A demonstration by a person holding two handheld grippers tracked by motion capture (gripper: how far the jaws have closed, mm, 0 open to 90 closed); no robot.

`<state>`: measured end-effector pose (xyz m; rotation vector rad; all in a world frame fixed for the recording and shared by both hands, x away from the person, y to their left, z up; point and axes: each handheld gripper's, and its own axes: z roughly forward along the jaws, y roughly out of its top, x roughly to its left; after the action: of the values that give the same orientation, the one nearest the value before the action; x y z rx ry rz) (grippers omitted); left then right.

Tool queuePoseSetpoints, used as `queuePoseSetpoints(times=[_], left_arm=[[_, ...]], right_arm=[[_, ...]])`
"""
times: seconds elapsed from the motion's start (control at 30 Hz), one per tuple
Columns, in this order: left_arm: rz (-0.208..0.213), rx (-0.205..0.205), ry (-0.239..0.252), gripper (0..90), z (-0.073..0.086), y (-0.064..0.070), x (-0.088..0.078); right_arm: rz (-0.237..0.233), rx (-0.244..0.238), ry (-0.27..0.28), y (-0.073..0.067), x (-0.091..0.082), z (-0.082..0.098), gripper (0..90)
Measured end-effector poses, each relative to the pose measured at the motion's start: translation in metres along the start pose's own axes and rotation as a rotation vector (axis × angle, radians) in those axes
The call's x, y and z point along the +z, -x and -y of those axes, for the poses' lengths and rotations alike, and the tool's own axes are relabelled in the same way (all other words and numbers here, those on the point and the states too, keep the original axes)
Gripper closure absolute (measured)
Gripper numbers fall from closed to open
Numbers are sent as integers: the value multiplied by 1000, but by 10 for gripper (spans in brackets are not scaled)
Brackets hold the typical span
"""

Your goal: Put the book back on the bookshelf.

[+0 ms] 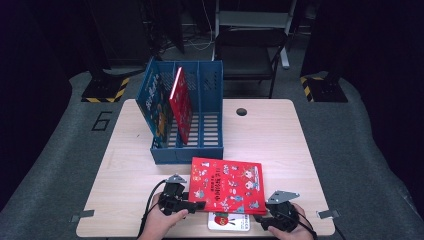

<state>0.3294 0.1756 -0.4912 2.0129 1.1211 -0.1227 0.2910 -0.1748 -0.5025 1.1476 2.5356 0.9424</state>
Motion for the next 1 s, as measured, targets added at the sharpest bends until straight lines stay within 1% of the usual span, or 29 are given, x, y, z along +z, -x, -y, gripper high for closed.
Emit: queuePoseSetpoints(times=[0.07, 0.1, 0.13, 0.2, 0.23, 0.33, 0.37, 0.43, 0.53, 0.6, 0.67, 0.7, 0.77, 0.83, 0.87, 0.9, 0.93, 0.97, 1.0], left_arm=[[-6, -4, 5, 310, 0, 2, -1], [-3, -2, 1, 310, 0, 2, -2], [-6, -4, 7, 310, -1, 3, -3], [-7, -2, 16, 310, -1, 4, -5], [-5, 3, 18, 311, -1, 5, -6], [-4, 9, 28, 312, -2, 7, -11], [-7, 8, 28, 312, -2, 8, -12], [3, 5, 27, 314, -2, 9, -14], [12, -3, 35, 315, -2, 9, -17], [18, -4, 43, 318, -3, 9, -19], [31, -8, 43, 325, -4, 10, -22], [31, -8, 52, 333, -4, 10, -22], [51, -14, 62, 345, -5, 13, -25], [76, -17, 66, 366, -6, 14, -28], [101, -26, 70, 381, -6, 15, -28], [121, -22, 69, 411, -6, 15, -28], [147, -38, 75, 446, -6, 16, -28], [145, -36, 78, 460, -6, 19, -29], [135, -21, 77, 461, -7, 20, -30]], right_arm=[[-1, 0, 2, -1, 0, 0, 374], [-2, 0, 1, -1, 0, 0, 374], [3, 4, 9, -1, 0, 0, 374], [3, 3, 9, -1, -1, 0, 374], [-5, 4, 12, -1, -2, 0, 374], [-4, 14, 18, -3, -2, -1, 374], [-10, 6, 9, -4, -3, -1, 374], [-9, 18, 4, -7, -4, -1, 374], [-9, 10, 17, -8, -5, -2, 373], [-9, 24, 21, -9, -6, -2, 373], [-10, 21, 29, -9, -7, -2, 373], [-14, 21, 34, -10, -7, -2, 373], [-27, 28, 33, -10, -7, -3, 373], [-26, 31, 30, -11, -8, -3, 373], [-29, 28, 33, -11, -7, -3, 373], [-28, 26, 34, -12, -7, -4, 374], [-40, 33, 41, -12, -6, -4, 376], [-64, 37, 46, -13, -6, -4, 381], [-66, 31, 51, -16, -5, -5, 382]])
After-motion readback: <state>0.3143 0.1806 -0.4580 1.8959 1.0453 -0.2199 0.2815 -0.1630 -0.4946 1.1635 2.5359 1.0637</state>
